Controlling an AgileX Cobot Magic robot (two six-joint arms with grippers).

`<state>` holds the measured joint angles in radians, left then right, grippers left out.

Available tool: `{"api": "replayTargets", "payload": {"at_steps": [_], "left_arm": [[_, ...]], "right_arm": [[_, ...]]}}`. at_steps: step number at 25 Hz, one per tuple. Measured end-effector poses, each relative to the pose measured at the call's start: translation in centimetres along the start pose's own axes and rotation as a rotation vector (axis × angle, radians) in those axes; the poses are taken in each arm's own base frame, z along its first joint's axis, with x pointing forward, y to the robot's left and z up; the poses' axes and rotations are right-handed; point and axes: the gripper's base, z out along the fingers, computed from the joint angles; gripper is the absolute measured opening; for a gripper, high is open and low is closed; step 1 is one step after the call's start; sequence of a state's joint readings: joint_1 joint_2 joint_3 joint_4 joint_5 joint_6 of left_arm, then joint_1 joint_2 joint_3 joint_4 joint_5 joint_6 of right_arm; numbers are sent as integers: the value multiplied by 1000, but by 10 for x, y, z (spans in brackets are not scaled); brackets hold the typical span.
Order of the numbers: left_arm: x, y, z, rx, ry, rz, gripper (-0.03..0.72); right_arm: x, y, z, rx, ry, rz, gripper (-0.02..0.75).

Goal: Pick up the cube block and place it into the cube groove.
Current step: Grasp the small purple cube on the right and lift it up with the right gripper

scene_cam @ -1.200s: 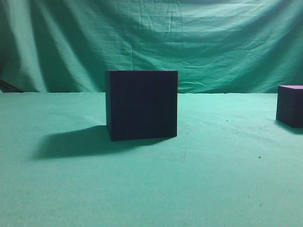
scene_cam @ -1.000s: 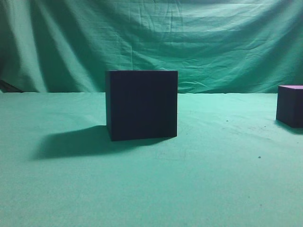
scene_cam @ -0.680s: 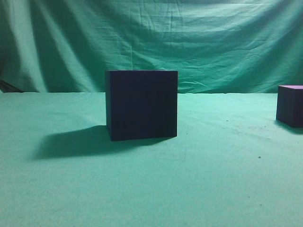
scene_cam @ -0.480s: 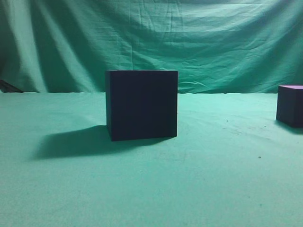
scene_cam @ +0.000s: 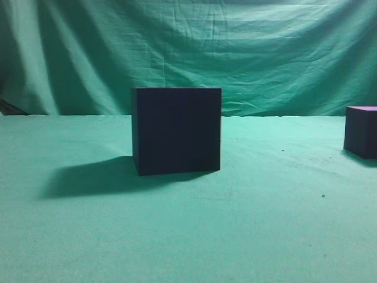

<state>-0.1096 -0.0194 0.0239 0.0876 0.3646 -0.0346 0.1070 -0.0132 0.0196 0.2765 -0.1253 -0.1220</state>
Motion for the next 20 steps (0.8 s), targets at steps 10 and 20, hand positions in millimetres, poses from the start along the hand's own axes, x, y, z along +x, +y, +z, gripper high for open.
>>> {"api": "replayTargets", "payload": {"at_steps": [10,20], "left_arm": [[0,0,0,0,0,0,0],[0,0,0,0,0,0,0]], "right_arm": [[-46,20,45,-50,436,27,49],[-45,32,111,-168,954,-103,0]]}}
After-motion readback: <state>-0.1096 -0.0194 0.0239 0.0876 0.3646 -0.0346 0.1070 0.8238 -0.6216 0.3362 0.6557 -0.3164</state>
